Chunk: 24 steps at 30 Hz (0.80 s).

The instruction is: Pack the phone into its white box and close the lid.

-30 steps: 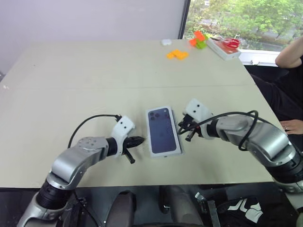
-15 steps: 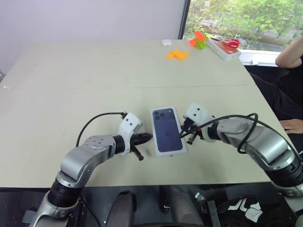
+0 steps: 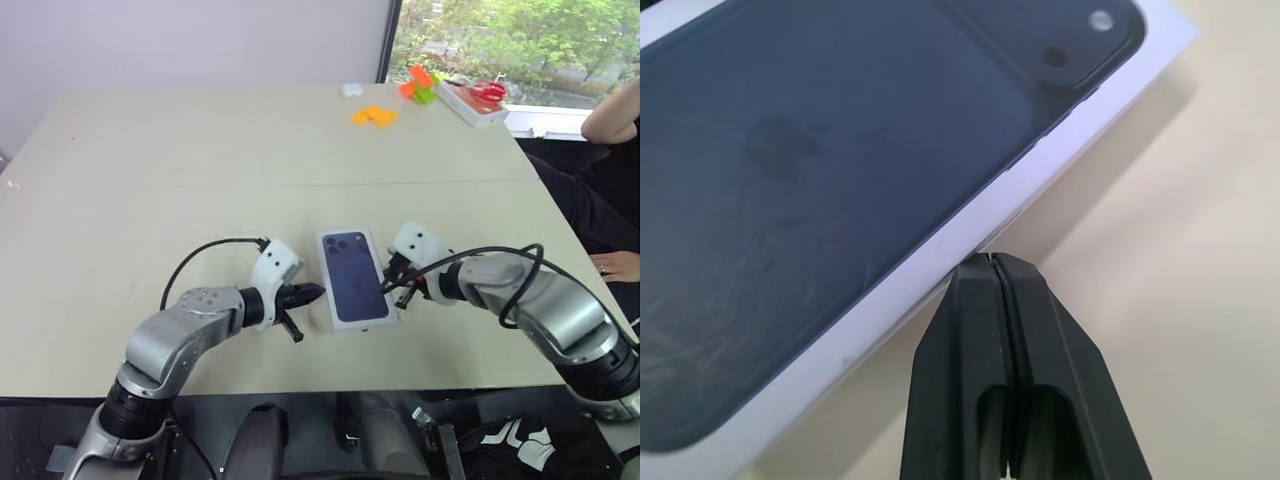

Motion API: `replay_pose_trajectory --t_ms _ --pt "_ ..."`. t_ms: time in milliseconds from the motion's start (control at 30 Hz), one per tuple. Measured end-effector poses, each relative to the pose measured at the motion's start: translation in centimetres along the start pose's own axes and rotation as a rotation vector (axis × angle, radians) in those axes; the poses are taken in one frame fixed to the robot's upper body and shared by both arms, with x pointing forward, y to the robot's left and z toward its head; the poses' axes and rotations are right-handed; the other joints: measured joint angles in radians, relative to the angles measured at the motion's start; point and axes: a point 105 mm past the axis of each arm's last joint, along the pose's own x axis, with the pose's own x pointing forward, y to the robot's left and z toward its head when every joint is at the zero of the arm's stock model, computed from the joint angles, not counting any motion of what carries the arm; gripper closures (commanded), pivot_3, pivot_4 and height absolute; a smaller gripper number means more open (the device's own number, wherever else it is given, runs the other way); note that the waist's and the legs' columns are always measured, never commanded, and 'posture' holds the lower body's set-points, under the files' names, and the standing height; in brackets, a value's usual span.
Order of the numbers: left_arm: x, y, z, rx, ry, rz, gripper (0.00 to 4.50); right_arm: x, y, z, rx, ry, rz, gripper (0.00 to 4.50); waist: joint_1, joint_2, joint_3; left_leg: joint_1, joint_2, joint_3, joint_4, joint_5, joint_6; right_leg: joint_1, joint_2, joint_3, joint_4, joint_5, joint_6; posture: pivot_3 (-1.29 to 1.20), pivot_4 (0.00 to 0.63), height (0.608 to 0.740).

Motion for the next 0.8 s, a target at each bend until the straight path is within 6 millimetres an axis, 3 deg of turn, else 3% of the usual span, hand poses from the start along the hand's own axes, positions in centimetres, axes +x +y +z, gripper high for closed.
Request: replay_pose_trajectory --t_ms 133,267,367,500,633,733,800 --pt "-0.9 0.8 0.2 -0.010 -0.019 0.012 4.50 -0.7 -0.6 -0.3 -0.015 -0.010 -0.019 4.48 0.002 0.000 0.000 0.000 0.000 0.000 0.000 0.000 0.000 0.000 0.000 0.000 0.000 -0.001 -0.001 0.00 0.150 0.740" --pt "-2.6 2.9 2.9 -0.033 -0.139 0.077 4.50 -3.0 -2.1 -0.2 -0.036 -0.087 -0.040 4.48 0.007 0.000 0.000 0.000 -0.001 0.000 0.001 0.000 0.000 0.001 0.000 -0.001 0.000 -0.001 -0.001 0.00 0.150 0.740" --pt "-2.8 3.5 5.0 -0.019 -0.209 0.093 4.50 -3.9 -1.6 0.2 -0.044 -0.150 0.011 4.48 0.005 -0.001 0.000 0.001 -0.001 0.000 0.001 0.000 0.000 0.002 -0.001 -0.001 -0.001 0.000 0.000 0.00 0.150 0.740" --pt "-1.1 4.0 6.1 0.006 -0.199 0.119 4.50 -4.2 1.1 -0.1 -0.037 -0.175 0.146 4.48 0.005 -0.001 0.000 0.001 -0.001 0.000 0.001 0.000 0.000 0.002 0.000 0.000 0.000 0.001 0.002 0.00 0.150 0.740" --pt "2.0 4.1 5.1 0.052 -0.103 0.147 4.50 -3.9 4.9 -1.2 -0.044 -0.150 0.300 4.48 0.005 -0.001 0.000 0.001 -0.001 0.000 0.001 0.000 0.000 0.002 0.000 0.000 0.000 0.001 0.002 0.00 0.150 0.740" --pt "3.4 3.7 3.4 0.074 -0.007 0.137 4.50 -3.3 5.9 -2.2 -0.044 -0.097 0.325 4.48 -0.001 -0.001 0.000 0.001 -0.001 0.001 0.001 0.000 0.000 0.002 0.000 0.001 0.000 0.001 0.001 0.00 0.150 0.740" --pt "3.6 3.6 3.4 0.091 0.007 0.133 4.50 -2.9 6.0 -2.9 -0.032 -0.055 0.310 4.48 0.003 -0.001 0.000 0.002 -0.001 0.000 0.001 0.000 0.000 0.002 0.000 0.000 0.001 0.000 0.000 0.00 0.150 0.740"
